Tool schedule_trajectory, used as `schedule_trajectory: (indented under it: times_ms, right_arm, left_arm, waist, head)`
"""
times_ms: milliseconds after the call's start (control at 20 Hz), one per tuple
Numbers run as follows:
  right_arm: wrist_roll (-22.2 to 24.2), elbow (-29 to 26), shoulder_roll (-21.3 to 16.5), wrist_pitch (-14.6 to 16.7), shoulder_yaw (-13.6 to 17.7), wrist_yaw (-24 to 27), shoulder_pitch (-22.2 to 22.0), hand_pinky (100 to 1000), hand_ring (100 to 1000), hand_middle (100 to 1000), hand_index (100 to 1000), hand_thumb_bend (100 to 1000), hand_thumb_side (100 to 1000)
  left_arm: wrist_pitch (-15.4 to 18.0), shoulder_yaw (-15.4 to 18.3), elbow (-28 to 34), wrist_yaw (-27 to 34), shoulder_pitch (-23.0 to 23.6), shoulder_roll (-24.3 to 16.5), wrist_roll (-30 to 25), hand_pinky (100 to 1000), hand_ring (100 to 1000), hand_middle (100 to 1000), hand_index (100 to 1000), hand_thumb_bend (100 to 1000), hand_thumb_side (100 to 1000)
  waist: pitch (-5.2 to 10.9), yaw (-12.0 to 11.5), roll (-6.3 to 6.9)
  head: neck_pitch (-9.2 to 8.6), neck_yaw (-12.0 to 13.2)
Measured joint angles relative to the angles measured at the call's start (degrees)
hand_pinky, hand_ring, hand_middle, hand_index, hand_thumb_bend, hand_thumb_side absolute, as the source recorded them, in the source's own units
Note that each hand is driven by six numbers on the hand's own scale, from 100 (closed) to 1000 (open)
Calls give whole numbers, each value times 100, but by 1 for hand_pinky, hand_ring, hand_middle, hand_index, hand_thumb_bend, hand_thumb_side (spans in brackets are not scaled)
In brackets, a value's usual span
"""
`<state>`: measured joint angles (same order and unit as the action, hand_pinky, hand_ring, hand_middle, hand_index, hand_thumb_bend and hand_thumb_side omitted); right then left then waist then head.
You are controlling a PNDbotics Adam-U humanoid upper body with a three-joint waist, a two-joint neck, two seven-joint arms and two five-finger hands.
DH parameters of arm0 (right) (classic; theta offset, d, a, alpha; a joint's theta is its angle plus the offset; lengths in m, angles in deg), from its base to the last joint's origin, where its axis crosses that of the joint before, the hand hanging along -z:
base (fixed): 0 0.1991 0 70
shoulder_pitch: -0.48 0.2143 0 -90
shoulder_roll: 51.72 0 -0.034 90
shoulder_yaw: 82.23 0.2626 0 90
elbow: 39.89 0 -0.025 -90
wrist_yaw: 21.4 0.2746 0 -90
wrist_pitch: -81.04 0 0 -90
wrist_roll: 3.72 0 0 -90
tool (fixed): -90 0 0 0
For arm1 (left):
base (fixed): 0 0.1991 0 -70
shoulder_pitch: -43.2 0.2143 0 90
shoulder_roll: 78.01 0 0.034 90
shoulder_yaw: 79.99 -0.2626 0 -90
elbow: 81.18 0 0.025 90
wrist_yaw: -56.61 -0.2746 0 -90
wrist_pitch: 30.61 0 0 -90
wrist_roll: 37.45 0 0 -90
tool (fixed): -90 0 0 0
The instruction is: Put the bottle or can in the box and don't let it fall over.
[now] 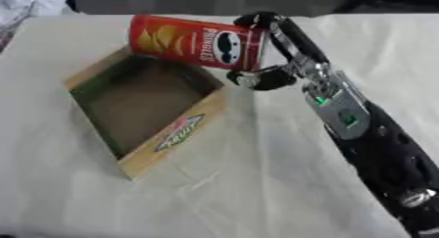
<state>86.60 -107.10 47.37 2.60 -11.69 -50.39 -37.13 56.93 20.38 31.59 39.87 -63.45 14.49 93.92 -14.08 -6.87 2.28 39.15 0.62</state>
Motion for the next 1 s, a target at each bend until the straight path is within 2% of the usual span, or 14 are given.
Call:
schedule_trajectory:
  times_ms: [150,200,300,400,500,650,1000]
  right_arm:
    - [71,110,91,70,-42,-17,1,624,742,640,712,341,100]
    - [95,143,113,94,-50,-17,2,730,819,713,784,584,100]
    - [149,188,140,149,-69,-20,4,805,885,787,860,688,110]
    - [182,191,157,211,-68,-86,10,828,902,807,886,765,207]
    - [141,191,157,256,-41,-167,12,831,903,808,893,813,256]
    - [-20,188,157,269,4,-217,17,829,898,801,887,819,266]
    - [-272,47,140,107,104,-60,-25,823,894,792,888,748,229]
  left_arm:
    - [15,-11,31,-4,-14,22,-20,576,858,638,655,554,556]
    - [17,-21,32,-4,-24,40,-25,576,859,638,655,554,556]
    - [14,-32,38,-5,-48,50,-34,576,859,637,655,554,556]
    - [12,-33,44,-5,-50,50,-44,575,860,638,655,554,559]
    - [6,-34,44,-5,-50,50,-61,575,861,638,655,555,560]
    - [2,-35,44,-5,-50,50,-88,575,861,638,655,555,560]
    - [-7,-33,42,-5,-24,50,-96,575,862,639,655,557,558]
  waist:
    - [18,-38,-4]
    - [26,-48,-8]
    - [29,-62,-21]
    - [30,-62,-26]
    - [30,-61,-26]
    - [30,-57,-24]
    - [33,19,-24]
  head:
    - [0,-34]
    - [0,-45]
    - [0,-56]
    - [0,-56]
    - [0,-46]
    - [0,-34]
    - [0,-2]
